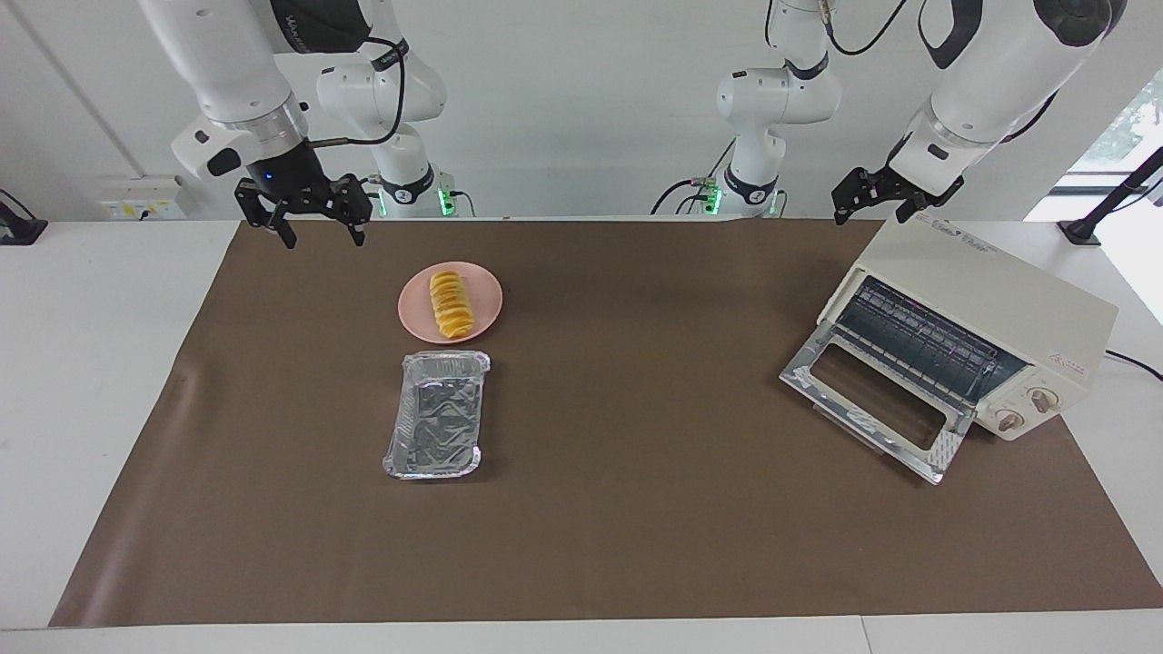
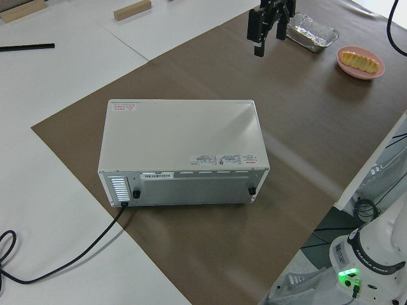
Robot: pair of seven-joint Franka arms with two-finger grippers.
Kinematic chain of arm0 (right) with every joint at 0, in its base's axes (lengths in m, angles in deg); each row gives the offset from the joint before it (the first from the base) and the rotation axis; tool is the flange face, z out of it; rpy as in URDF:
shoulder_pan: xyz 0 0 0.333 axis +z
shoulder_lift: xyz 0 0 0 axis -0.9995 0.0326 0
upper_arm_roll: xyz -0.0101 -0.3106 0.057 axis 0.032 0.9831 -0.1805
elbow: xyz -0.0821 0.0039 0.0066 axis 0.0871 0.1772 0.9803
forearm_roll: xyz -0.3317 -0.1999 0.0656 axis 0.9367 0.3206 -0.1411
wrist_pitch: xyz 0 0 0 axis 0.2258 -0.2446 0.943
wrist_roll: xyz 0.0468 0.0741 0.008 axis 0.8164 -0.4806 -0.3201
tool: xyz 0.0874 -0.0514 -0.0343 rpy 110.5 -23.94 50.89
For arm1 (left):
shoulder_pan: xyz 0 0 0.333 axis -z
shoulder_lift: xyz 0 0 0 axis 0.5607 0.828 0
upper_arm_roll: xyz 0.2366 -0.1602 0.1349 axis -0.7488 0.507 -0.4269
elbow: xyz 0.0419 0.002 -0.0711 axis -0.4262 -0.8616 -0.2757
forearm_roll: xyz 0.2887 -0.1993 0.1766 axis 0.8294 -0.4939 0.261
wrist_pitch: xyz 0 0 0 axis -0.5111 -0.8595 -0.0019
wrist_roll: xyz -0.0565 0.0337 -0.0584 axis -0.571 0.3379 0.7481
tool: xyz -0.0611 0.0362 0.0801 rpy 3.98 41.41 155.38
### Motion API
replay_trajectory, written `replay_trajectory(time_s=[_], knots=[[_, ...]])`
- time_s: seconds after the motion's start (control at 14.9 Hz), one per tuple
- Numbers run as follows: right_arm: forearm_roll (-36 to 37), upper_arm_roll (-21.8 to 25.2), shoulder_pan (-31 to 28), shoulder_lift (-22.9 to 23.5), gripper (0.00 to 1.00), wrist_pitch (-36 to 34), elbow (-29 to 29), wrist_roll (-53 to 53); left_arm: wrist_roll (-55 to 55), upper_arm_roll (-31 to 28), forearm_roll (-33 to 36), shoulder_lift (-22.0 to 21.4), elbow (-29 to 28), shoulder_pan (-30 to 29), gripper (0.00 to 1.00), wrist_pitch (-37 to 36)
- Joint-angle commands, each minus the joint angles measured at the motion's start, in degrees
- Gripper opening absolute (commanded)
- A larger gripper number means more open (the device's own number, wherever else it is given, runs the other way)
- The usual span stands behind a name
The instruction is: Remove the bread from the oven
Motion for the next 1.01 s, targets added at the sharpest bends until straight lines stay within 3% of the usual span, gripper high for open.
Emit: replay_trajectory(time_s=[0.0, 0.94], knots=[[1.46, -0.76, -1.15, 1.22, 1.0, -2.85, 1.64, -2.88, 0.25, 0.16, 0.75, -1.11, -1.1, -0.23, 1.0, 0.88], [2.25, -0.76, -2.21, 0.69, 1.0, -4.61, 0.94, -3.6, 0.25, 0.16, 0.75, -1.11, -1.1, -0.23, 1.0, 0.88]])
